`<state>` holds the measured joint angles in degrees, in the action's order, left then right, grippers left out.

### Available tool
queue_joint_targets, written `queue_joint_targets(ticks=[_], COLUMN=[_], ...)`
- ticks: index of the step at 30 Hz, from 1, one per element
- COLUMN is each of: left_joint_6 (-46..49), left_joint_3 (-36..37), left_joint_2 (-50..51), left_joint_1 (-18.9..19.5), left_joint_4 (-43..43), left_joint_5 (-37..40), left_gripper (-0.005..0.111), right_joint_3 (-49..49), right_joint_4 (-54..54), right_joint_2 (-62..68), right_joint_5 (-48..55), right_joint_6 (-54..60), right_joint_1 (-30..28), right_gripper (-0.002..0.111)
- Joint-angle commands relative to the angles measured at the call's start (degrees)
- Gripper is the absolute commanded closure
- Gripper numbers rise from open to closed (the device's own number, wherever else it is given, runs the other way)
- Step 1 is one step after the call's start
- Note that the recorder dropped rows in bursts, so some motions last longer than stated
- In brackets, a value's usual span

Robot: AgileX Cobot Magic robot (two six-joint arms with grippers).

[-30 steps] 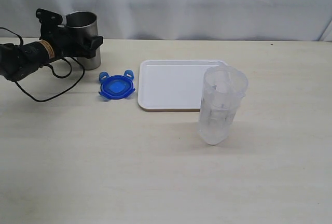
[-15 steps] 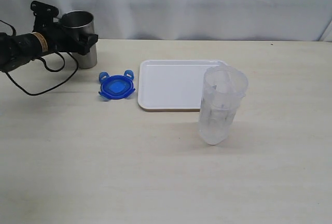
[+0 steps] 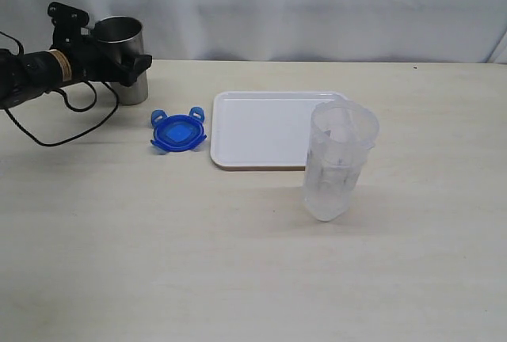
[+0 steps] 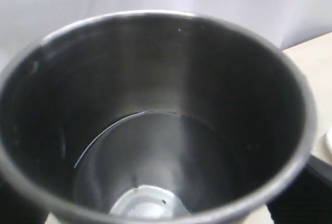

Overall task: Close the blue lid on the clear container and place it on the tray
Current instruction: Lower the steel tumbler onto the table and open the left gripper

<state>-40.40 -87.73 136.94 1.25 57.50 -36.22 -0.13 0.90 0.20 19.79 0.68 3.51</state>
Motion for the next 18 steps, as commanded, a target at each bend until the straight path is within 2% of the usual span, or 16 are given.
queue_joint_targets(ticks=[1,9,13,18], left_joint_6=[-3.05,-5.10,-3.44,-2.68], left_joint_3=[-0.22,1.60,3.61,6.14], left_joint_2=[-1.33,-2.47,-2.72,-2.80], left_joint_1=[0.16,0.16,0.39,2.11], left_joint_4=[2.55,4.36,1.39,1.18], left_joint_5=[-0.02,1.60,1.60,0.65], left_gripper=[0.020,0.021,0.021,0.021], right_joint_3=[0.13,0.13,0.13,0.13], right_joint_4=[-0.07,-0.07,-0.07,-0.07], right_joint_2=[-0.20,-0.20,-0.20,-0.20], right_joint_5=[0.02,0.02,0.02,0.02], right_joint_6=[-0.11,-0.11,-0.11,-0.11], right_joint_1=[-0.25,-0.25,-0.25,-0.25], right_gripper=[0.104,0.104,0.104,0.104])
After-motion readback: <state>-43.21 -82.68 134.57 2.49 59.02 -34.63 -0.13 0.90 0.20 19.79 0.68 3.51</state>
